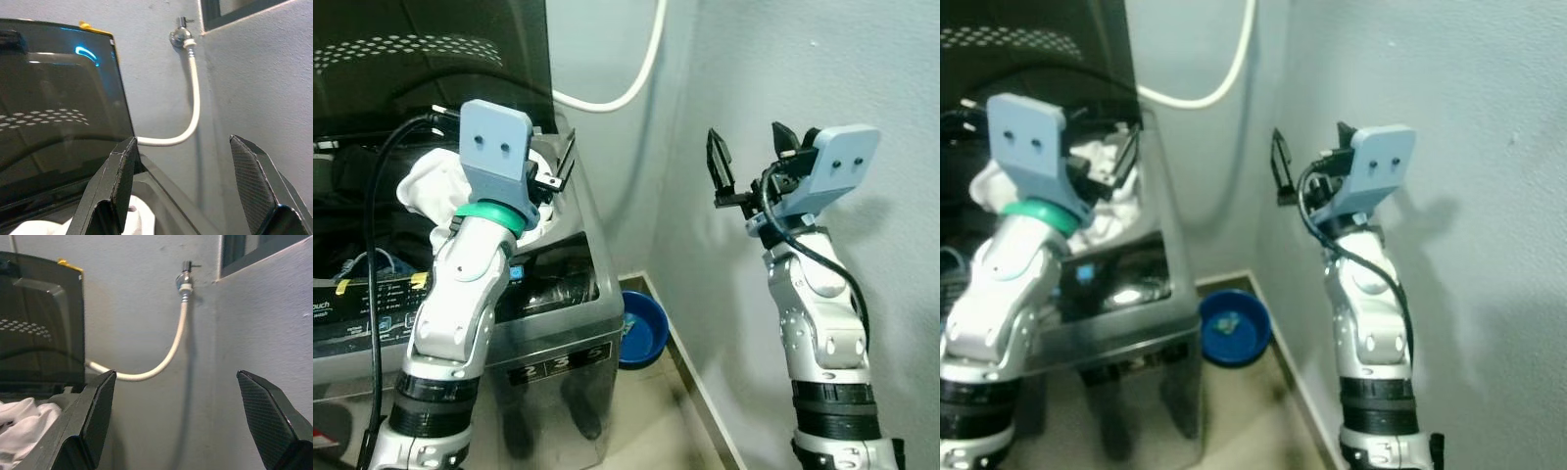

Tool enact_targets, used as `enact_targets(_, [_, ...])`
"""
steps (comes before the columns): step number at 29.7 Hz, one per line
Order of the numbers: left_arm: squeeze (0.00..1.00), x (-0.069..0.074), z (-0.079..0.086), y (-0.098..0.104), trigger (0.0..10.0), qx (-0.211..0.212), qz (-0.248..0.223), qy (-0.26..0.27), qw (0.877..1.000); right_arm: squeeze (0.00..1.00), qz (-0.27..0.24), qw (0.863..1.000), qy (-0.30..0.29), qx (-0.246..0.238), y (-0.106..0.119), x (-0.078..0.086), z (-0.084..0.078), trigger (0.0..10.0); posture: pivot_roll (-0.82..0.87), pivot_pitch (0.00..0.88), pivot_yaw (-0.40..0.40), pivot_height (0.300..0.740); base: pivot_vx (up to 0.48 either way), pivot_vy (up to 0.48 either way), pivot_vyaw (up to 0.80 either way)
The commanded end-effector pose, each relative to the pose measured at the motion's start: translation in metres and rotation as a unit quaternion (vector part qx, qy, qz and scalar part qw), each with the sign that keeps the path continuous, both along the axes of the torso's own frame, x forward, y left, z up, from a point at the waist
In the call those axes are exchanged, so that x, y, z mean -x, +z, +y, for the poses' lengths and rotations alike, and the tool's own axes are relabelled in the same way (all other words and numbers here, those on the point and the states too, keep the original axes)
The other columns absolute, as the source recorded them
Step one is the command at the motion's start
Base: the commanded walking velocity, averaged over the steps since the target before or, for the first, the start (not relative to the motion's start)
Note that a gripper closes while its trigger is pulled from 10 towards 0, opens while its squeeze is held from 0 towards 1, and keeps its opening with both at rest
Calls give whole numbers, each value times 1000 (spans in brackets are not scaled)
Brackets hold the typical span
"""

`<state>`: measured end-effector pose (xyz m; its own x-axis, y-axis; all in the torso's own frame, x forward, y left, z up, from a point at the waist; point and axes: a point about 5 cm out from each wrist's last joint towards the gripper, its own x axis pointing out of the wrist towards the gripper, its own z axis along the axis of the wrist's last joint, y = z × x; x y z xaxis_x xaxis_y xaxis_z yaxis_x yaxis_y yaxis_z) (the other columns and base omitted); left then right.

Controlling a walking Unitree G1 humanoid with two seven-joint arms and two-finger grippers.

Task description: Clothes washing

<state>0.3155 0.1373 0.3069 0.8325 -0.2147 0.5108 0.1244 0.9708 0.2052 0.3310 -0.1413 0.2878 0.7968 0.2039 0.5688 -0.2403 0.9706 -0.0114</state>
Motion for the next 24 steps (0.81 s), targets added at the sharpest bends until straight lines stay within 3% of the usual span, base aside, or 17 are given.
enact_targets(1, [0, 2, 3, -3, 10000, -4, 2, 13, 1000, 0, -7, 1000, 17, -5, 2, -1, 5, 10000, 26, 48, -49, 724, 0, 0, 0])
enact_targets(8, [0, 5, 2, -10, 10000, -3, 12, 20, 1000, 0, 7, 999, 46, -10, -9, -3, 16, 10000, 45, 50, -65, 724, 0, 0, 0])
enact_targets(24, [0, 8, 7, -9, 10000, 12, 12, 34, 999, 0, 3, 999, 50, -11, -9, -6, 16, 10000, 46, 48, -68, 724, 0, 0, 0])
